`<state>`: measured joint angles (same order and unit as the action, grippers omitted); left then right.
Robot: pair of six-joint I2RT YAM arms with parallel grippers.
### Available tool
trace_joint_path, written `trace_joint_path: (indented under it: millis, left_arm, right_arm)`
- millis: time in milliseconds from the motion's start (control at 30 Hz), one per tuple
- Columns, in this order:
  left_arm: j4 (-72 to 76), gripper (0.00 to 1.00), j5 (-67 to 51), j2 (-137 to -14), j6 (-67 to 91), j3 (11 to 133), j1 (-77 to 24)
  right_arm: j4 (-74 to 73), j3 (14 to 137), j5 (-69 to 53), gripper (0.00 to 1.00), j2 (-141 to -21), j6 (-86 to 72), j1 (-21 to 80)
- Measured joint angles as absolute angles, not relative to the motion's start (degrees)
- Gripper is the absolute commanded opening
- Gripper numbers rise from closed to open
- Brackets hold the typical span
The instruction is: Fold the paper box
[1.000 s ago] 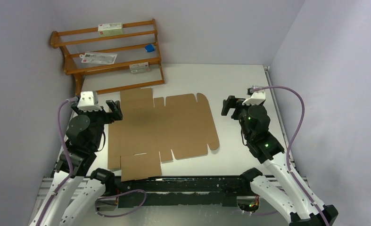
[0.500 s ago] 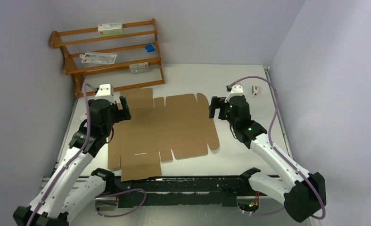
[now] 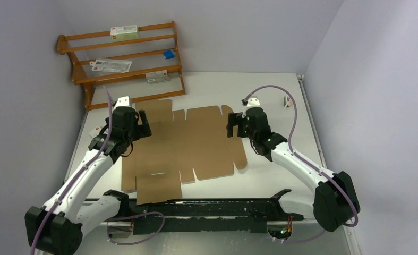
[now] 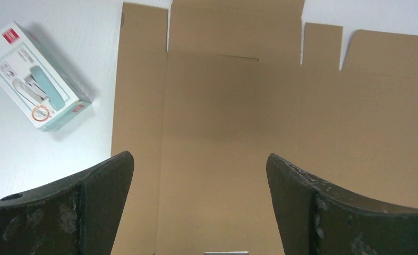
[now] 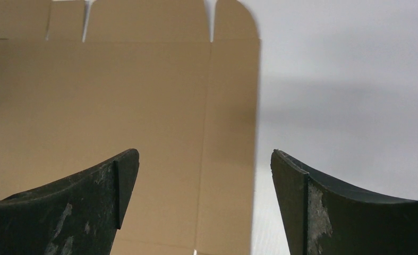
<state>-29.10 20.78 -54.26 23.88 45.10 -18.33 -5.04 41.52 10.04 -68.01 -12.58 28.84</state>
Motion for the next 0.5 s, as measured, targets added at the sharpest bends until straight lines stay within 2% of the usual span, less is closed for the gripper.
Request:
trace_joint_path:
  millis: [500]
  left_arm:
    - [-28.6, 1.0, 8.8, -68.1, 30.2, 44.0, -6.9]
  right_arm:
    - [8.8, 39.4, -1.3, 1.0, -84.8, -19.7, 28.9]
